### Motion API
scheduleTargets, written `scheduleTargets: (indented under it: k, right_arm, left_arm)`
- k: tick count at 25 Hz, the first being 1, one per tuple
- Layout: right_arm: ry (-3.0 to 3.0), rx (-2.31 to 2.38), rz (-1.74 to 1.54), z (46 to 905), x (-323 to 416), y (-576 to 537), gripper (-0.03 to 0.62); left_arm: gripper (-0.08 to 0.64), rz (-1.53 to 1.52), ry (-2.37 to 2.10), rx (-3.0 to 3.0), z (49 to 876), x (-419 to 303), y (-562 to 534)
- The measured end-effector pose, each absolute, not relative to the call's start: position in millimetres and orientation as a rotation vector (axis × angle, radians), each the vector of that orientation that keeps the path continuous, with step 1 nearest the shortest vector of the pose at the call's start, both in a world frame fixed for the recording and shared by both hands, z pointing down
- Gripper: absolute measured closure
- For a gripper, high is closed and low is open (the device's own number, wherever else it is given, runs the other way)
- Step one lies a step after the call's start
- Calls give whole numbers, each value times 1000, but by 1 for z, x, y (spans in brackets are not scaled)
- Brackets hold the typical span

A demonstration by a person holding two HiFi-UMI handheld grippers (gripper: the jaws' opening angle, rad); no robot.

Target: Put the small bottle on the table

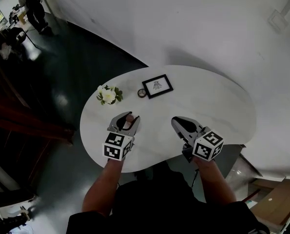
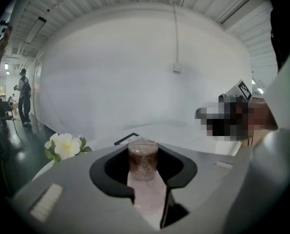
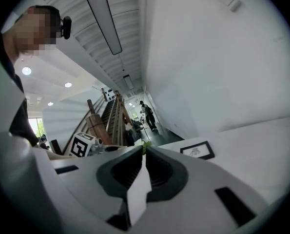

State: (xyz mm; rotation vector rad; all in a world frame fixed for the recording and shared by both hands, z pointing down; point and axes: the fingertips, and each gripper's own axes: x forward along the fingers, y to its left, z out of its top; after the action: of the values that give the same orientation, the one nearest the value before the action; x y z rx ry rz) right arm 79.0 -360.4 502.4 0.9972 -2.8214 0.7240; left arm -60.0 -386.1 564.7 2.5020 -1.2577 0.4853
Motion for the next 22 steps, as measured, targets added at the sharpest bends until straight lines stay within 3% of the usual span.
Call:
scheduleTargets:
  k: [22]
  right_arm:
    - [-2762,972,819,536,93,-378,580]
  left_arm:
    - [419,622,-1157,2389,649,-35,-412]
